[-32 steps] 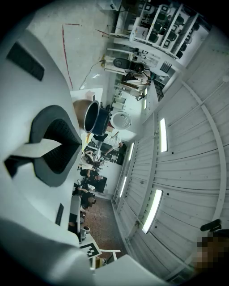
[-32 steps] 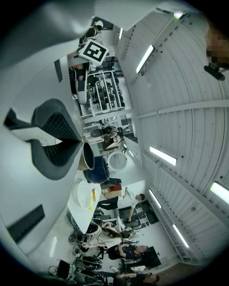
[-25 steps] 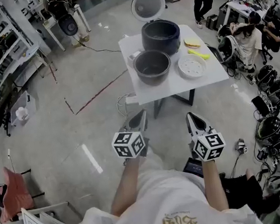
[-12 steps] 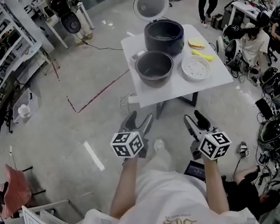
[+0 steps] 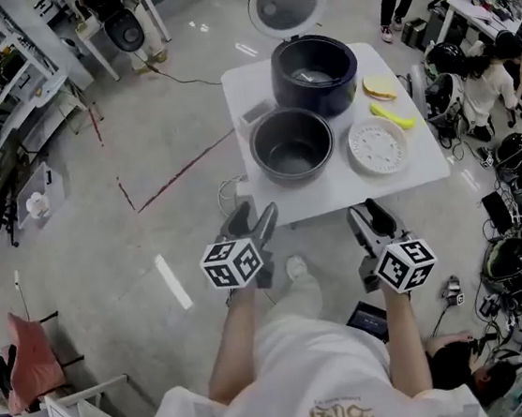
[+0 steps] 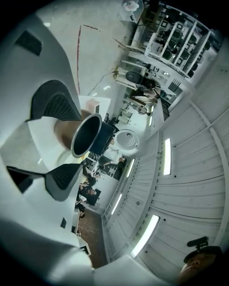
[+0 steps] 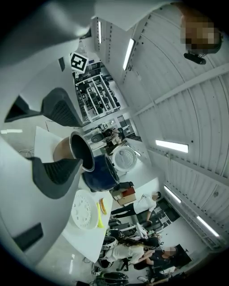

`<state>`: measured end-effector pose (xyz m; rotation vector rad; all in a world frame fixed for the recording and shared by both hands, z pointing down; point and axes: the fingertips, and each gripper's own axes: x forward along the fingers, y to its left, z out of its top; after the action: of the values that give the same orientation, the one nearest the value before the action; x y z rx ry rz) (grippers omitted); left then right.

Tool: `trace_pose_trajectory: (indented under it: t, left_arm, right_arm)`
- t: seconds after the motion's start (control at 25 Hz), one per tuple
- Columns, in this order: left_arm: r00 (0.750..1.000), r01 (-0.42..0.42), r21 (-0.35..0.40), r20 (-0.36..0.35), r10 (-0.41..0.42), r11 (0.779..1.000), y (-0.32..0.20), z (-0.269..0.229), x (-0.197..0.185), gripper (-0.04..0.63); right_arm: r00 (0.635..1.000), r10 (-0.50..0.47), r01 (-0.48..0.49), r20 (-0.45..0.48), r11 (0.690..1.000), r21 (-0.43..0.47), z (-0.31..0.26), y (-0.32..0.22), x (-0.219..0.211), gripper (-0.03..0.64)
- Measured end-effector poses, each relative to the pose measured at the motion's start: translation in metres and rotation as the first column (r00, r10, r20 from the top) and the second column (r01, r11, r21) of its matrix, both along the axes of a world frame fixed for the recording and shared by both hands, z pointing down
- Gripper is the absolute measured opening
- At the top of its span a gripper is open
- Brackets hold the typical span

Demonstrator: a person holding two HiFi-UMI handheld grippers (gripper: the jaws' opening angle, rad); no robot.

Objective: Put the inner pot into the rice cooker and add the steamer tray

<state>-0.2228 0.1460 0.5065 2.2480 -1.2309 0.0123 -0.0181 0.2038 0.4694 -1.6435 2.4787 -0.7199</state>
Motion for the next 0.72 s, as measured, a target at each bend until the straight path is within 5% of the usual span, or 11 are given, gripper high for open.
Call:
trace_pose_trajectory:
  t: [0.4,0.72]
  left_arm:
    - [1.000,0.003,-0.105,0.014,-0.002,0.994,-0.152,0.043,0.004,0.269]
    - [0.999,-0.012,-0.179,0.041,0.019,0.984,-0.215,0.074,-0.002,0.252]
  right_arm:
    - [1.000,0.012,-0.008,0.025,0.989,-0.146,0.052,-0.159,0.017,0.207]
    - [0.999,0.028,-0.019,0.033,0.966,-0.257,0.090,-0.218,0.008,0.199]
